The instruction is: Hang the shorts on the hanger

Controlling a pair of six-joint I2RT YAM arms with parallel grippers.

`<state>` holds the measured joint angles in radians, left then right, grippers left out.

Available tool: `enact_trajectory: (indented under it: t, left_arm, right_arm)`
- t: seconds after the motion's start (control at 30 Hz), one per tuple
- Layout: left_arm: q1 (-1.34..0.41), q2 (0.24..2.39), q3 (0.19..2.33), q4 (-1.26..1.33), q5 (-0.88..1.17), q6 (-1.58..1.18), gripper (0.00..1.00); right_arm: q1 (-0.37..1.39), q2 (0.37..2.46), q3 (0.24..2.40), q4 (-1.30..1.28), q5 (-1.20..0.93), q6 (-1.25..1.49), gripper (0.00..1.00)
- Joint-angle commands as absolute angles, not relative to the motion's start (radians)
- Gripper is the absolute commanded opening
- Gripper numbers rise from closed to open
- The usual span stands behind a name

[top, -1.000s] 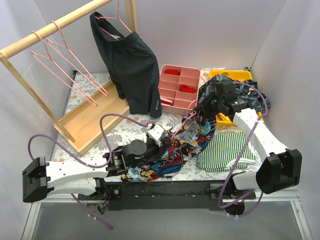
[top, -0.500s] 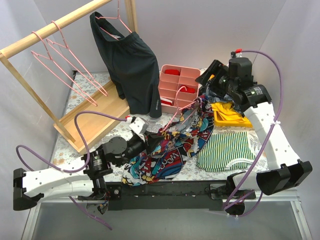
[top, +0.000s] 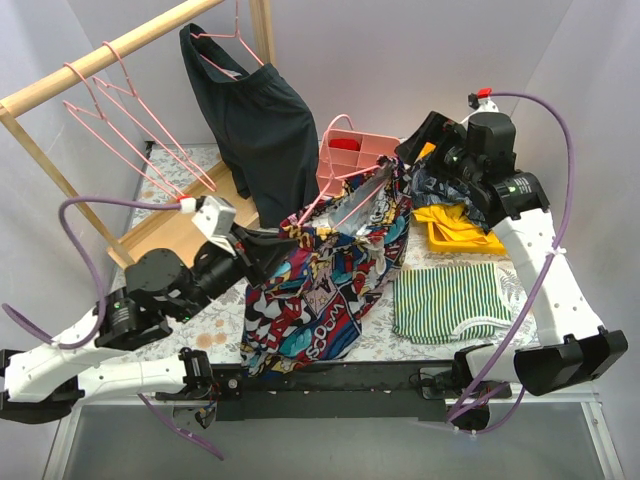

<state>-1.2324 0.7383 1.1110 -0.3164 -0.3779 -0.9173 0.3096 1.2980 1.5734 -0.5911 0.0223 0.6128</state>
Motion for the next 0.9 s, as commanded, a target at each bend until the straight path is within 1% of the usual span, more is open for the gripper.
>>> enact_trajectory:
  t: [0.0, 0.13, 0.27, 0.47, 0.57, 0.67, 0.7, 0.87]
  left_arm:
    - [-1.230, 0.712, 1.253, -0.435, -0.399, -0.907, 0.00]
    - [-1.230, 0.684, 1.333, -0.502, -0.391, -0.900, 0.00]
    - [-1.230, 0.658, 1.361, -0.544, -0.405, -0.891, 0.00]
    - [-1.230, 0.652, 1.381, -0.516, -0.399, -0.884, 0.00]
    - [-1.230, 0.658, 1.388, -0.488, -0.394, -0.881, 0.00]
    - [-1.230, 0.672, 1.384, -0.468, -0.396, -0.871, 0.00]
    - [-1.230, 0.670, 1.381, -0.465, -0.409, -0.870, 0.00]
    - [-1.230, 0.646, 1.338, -0.408, -0.474, -0.885, 0.00]
  right_arm:
    - [0.244, 1.299, 1.468, -0.427, -0.071, 0.581, 0.99]
    - [0.207, 1.354, 1.393, -0.350, -0.060, 0.620, 0.99]
    - [0.198, 1.413, 1.342, -0.240, -0.116, 0.652, 0.98]
    - [0.261, 1.502, 1.273, -0.134, -0.132, 0.655, 0.96]
    - [0.360, 1.505, 1.210, -0.074, -0.083, 0.650, 0.96]
    - [0.498, 1.505, 1.141, -0.009, -0.083, 0.660, 0.96]
    - [0.524, 1.506, 1.114, 0.035, -0.089, 0.660, 0.96]
    - [0.704, 1.442, 1.006, 0.081, -0.040, 0.682, 0.96]
